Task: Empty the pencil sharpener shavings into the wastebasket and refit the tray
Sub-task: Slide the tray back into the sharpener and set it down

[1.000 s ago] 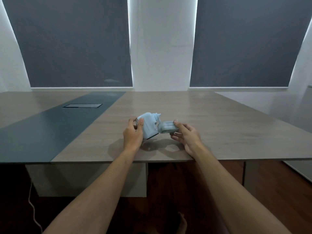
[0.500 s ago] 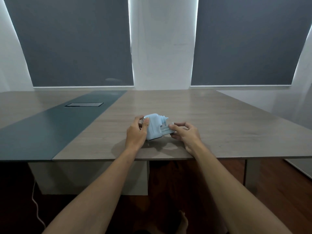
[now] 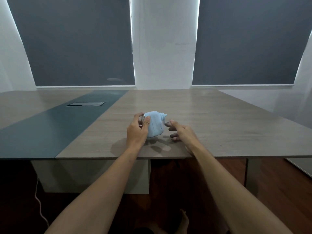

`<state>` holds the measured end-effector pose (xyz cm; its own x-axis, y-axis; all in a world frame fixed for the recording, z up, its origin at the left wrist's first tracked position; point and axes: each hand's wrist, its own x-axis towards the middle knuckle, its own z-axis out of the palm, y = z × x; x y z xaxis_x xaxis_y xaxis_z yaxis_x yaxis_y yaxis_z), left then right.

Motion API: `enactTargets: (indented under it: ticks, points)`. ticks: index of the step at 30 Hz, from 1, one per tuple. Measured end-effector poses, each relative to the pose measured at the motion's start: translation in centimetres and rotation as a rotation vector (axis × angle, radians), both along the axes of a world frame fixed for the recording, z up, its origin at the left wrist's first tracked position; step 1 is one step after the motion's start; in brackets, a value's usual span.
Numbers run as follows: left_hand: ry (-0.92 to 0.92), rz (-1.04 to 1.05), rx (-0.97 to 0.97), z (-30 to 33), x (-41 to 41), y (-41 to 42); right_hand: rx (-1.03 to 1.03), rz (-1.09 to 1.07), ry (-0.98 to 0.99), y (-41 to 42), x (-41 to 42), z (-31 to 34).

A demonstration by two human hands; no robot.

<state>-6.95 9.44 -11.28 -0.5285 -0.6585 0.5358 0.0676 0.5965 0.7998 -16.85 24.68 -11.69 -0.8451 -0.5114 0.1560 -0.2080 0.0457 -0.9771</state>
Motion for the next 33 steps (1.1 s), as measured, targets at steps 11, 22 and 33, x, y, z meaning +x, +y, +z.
enactTargets:
  ticks: [11,22,33]
  points:
    - [-0.020,0.378,-0.017,0.4,3.6,-2.5,-0.127,-0.101,-0.079,-0.2,-0.5,-0.2]
    - [-0.097,0.624,-0.010,-0.8,6.3,-4.9,-0.129,-0.121,-0.086,-0.1,-0.2,-0.2]
    - [0.046,0.470,-0.394,6.0,3.2,-0.5,-0.064,-0.357,0.149,5.1,3.4,3.3]
